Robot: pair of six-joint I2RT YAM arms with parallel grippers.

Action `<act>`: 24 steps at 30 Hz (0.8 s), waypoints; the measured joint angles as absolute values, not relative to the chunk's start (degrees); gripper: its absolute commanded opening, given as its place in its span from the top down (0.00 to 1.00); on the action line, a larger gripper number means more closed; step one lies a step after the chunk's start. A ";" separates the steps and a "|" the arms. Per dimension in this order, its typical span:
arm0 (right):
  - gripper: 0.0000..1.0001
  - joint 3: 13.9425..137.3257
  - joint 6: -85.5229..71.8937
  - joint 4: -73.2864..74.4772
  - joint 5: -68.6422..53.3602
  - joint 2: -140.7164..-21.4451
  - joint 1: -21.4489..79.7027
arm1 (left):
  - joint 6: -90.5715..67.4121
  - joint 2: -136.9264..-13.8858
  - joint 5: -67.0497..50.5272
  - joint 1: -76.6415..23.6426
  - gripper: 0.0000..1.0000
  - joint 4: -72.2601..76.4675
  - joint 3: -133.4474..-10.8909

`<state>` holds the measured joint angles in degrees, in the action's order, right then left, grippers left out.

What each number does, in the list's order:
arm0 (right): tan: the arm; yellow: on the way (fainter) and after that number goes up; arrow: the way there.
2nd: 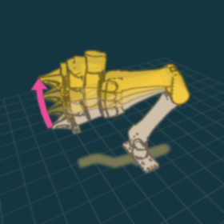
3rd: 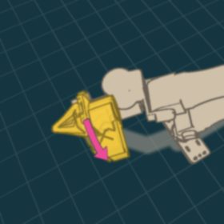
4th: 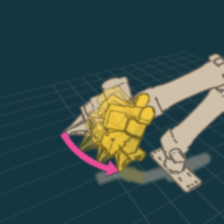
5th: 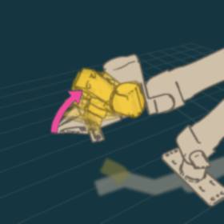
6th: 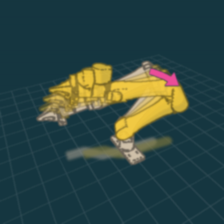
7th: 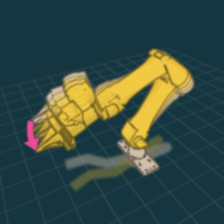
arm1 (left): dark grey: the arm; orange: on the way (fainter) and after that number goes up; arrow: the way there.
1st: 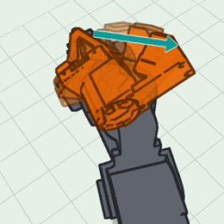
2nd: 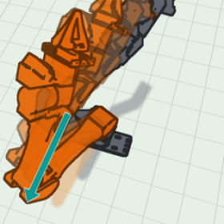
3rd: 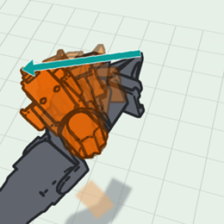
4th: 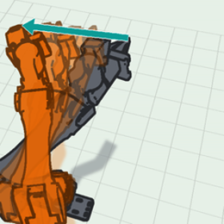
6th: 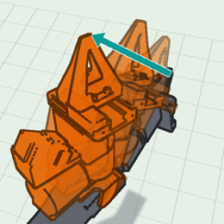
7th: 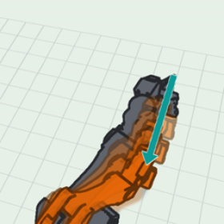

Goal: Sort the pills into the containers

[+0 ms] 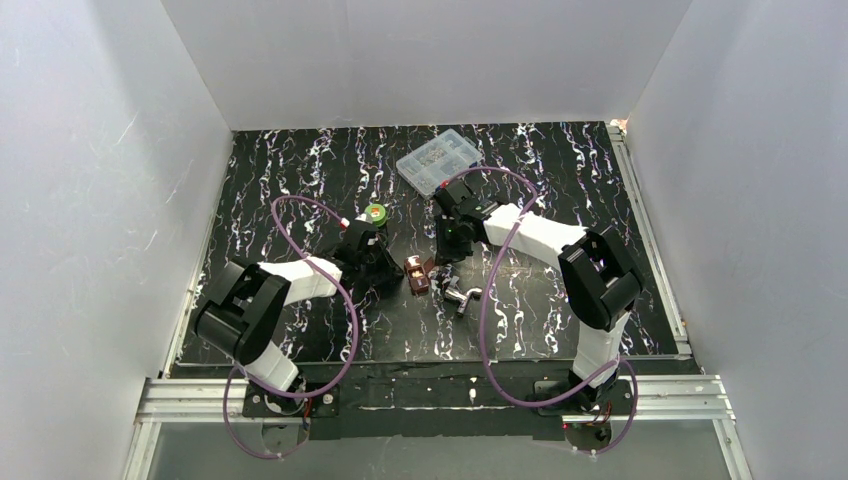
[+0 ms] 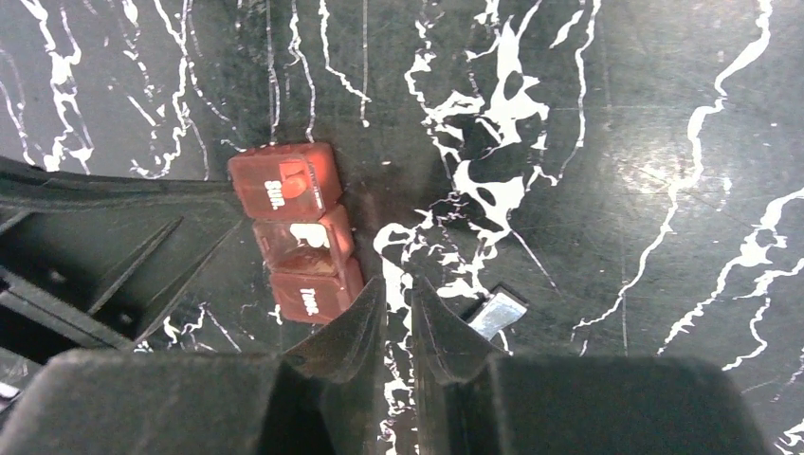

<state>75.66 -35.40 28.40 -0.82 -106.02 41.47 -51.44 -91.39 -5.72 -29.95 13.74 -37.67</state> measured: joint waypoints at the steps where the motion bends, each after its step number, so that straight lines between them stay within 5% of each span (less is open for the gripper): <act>1: 0.78 75.66 -35.40 28.14 -1.34 -106.04 41.56 | -51.46 -91.42 -5.87 -29.95 1.00 13.82 -37.67; 24: 0.77 76.84 -35.86 25.39 -5.15 -107.59 43.72 | -51.35 -91.50 -8.64 -31.18 1.00 13.02 -38.30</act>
<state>76.84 -35.86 25.39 -5.15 -107.59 43.72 -51.35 -91.50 -8.64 -31.18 13.02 -38.30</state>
